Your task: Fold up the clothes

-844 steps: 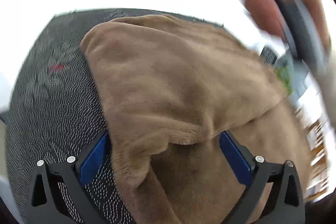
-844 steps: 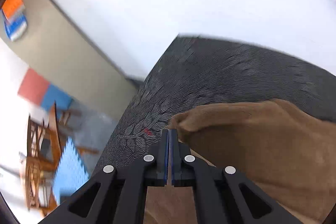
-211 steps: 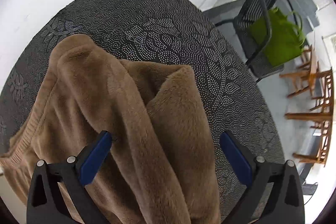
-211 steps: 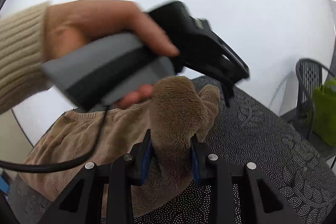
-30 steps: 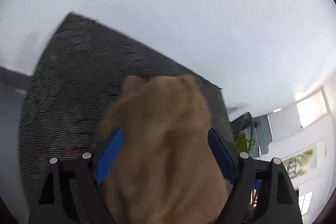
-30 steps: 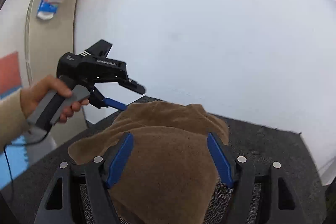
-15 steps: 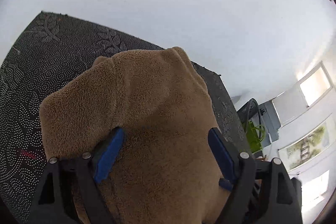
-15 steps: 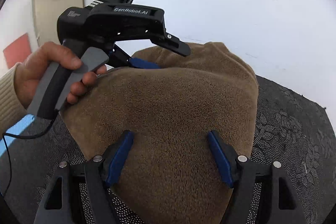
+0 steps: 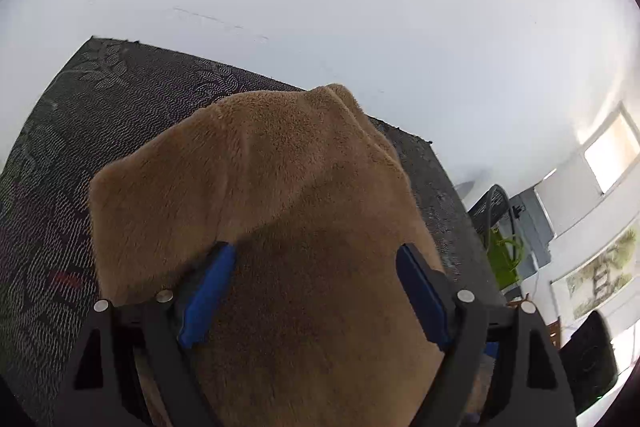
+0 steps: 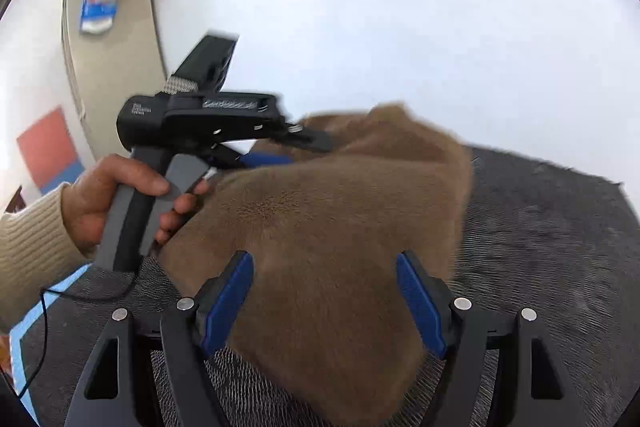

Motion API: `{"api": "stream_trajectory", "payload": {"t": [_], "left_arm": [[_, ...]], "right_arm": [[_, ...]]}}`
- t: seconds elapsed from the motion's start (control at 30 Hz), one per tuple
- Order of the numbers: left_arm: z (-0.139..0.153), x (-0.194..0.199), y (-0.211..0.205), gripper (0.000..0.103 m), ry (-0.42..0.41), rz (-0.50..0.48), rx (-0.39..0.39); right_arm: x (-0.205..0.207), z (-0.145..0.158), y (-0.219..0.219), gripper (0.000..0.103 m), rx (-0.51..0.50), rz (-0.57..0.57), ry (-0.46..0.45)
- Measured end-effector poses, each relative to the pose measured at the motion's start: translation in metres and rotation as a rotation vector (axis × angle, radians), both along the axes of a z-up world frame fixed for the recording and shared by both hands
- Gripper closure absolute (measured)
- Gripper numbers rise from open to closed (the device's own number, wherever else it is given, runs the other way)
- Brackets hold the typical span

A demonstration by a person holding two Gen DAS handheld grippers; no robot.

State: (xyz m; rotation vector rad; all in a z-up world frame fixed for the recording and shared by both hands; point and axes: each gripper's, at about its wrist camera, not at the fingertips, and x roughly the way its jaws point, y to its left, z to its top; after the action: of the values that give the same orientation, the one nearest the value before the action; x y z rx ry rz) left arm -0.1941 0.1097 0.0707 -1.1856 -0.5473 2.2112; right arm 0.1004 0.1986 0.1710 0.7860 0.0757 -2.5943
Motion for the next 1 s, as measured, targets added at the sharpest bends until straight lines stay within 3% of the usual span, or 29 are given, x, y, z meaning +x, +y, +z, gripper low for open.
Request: {"api": "stream_trajectory", "payload": {"t": [0.1,0.33,0.5,0.57,0.7,0.8,1.0], "left_arm": [[0.012,0.019,-0.008,0.016,0.021,-0.008,-0.009],[0.003,0.05,-0.01,0.016,0.048,-0.019,-0.101],[-0.007,0.048,-0.007,0.016,0.049,-0.007,-0.111],[-0.013,0.047,-0.003,0.017,0.051,-0.015,-0.14],[-0.021,0.047,-0.003,0.017,0.058,-0.027,-0.17],[-0.026,0.049,-0.007,0.017,0.058,-0.023,-0.148],[-0.033,0.057,-0.011,0.017,0.099,-0.018,-0.147]], "right_arm": [[0.033,-0.005,-0.003,0.02,0.137,-0.031,0.063],[0.067,-0.025,-0.027,0.02,0.359,-0.025,0.042],[0.023,-0.054,-0.056,0.02,0.439,-0.103,0.015],[0.013,-0.062,-0.054,0.019,0.446,-0.134,-0.007],[0.022,-0.061,-0.037,0.009,0.415,-0.195,-0.053],[-0.026,-0.081,-0.017,0.002,0.354,-0.246,-0.105],[-0.051,-0.096,0.004,0.002,0.269,-0.273,-0.229]]}}
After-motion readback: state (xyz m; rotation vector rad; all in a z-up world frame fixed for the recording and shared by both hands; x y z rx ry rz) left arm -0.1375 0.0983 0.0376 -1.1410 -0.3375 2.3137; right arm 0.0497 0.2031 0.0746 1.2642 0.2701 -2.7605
